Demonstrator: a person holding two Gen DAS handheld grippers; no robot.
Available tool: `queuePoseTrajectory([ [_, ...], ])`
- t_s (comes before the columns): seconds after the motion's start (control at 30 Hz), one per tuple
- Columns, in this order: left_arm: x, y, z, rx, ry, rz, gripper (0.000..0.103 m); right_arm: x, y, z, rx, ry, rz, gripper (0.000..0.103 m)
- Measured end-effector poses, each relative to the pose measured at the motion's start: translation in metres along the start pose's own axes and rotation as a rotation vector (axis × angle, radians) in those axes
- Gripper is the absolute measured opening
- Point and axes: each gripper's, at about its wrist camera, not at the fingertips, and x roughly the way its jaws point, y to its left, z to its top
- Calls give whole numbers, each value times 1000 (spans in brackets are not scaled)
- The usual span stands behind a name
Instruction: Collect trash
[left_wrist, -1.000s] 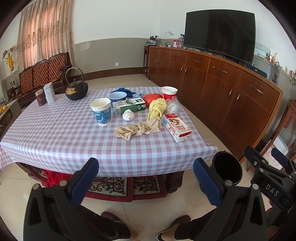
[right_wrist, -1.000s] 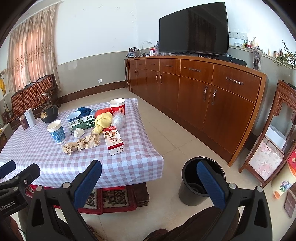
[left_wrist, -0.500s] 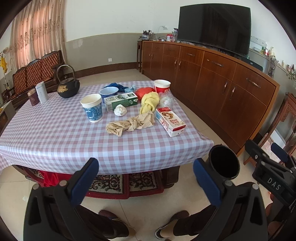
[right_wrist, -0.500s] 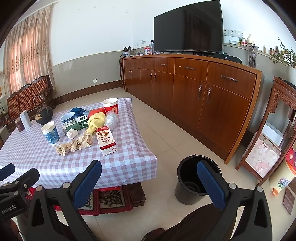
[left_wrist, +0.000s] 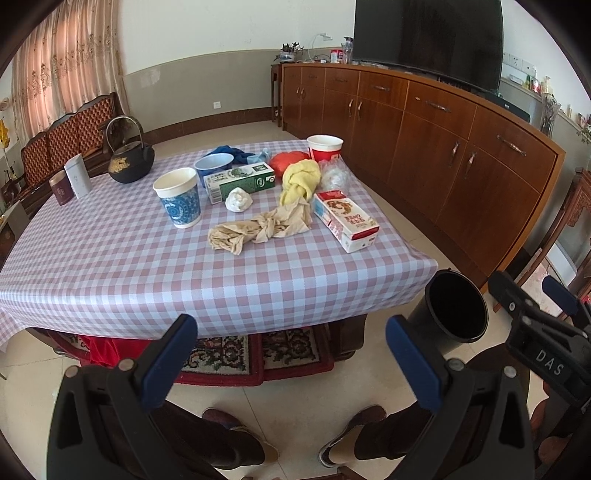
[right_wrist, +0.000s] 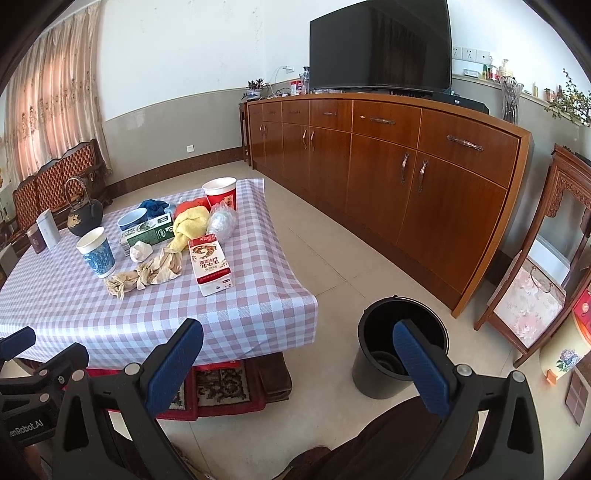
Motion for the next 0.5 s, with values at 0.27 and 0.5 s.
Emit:
queuePoseTrajectory([
  [0.27,-1,5,5,-14,-62,19,102,6,3,1,11,-5,19,103],
  [0.5,13,22,16,-51,-58,41,102,16,13,12,-8,-17,34,103],
])
